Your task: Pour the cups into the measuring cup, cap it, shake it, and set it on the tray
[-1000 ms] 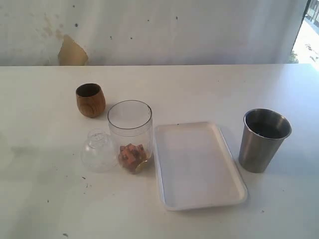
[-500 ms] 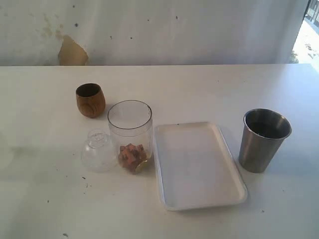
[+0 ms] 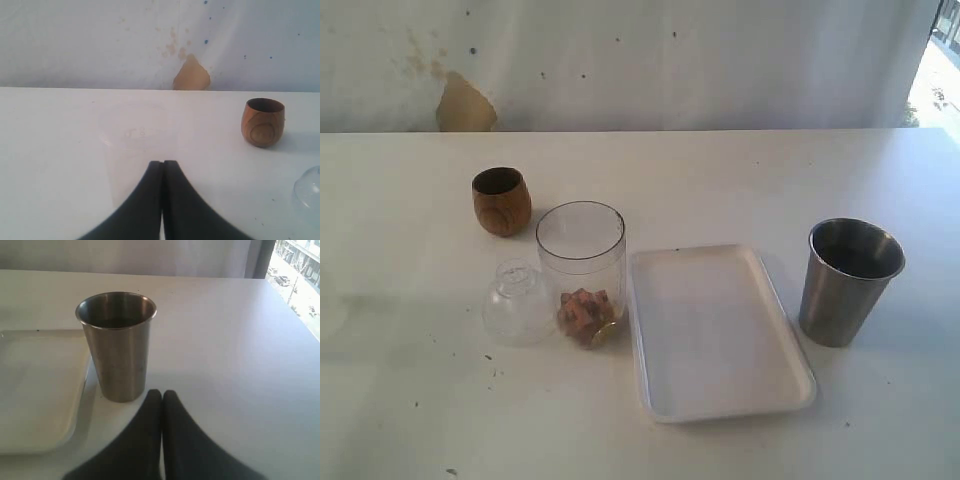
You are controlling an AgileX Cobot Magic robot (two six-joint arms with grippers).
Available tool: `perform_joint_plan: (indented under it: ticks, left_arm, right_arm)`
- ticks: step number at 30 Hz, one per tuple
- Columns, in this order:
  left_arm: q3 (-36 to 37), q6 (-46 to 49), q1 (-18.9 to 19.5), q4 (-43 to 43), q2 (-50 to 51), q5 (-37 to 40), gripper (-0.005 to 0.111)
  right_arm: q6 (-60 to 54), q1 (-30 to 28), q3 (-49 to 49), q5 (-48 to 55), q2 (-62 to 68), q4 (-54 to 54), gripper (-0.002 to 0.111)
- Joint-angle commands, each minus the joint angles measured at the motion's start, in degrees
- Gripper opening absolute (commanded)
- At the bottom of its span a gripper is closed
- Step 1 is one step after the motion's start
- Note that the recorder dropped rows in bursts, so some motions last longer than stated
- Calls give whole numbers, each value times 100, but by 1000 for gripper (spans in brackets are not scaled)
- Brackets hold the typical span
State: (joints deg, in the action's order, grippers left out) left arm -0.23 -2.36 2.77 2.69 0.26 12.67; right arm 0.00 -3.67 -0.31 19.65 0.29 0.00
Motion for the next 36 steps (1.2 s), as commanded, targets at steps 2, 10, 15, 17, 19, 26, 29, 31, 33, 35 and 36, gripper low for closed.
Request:
perform_joint_plan:
  ticks: [2, 10, 15, 17, 19, 26, 29, 31, 33, 35, 36]
  left_arm:
    - [23, -45, 3, -3, -26, -57, 0]
    - [23, -33, 3, -3, -26, -57, 0]
    - [23, -33, 3, -3, -26, -57, 0]
    - [23, -33, 3, -3, -26, -57, 0]
    - [23, -33, 3, -3, -26, -57, 0]
    - [23, -33, 3, -3, -26, -57, 0]
    - [23, -33, 3, -3, -26, -57, 0]
    - [23, -33, 3, -3, -26, -57, 0]
    - [23, -33, 3, -3, -26, -57, 0]
    - [23, -33, 3, -3, -26, -57, 0]
    - [23, -33, 3, -3, -26, -57, 0]
  right_arm:
    - [0, -33, 31, -38, -29, 0, 0]
    - [-41, -33, 31, -73, -29, -333, 0]
    - [0, -33, 31, -8, -29, -324, 0]
    - [0, -33, 31, -48, -29, -344, 0]
    - [0, -33, 31, -224, -29, -403, 0]
    - [0, -33, 31, -477, -29, -403, 0]
    - [0, -33, 31, -693, -29, -403, 0]
    - [0, -33, 31, -1200, -29, -403, 0]
    - [0, -33, 31, -2123, -29, -403, 0]
    - [30, -33, 31, -2925, -29, -403, 0]
    - [30, -33, 31, -3267, -29, -403, 0]
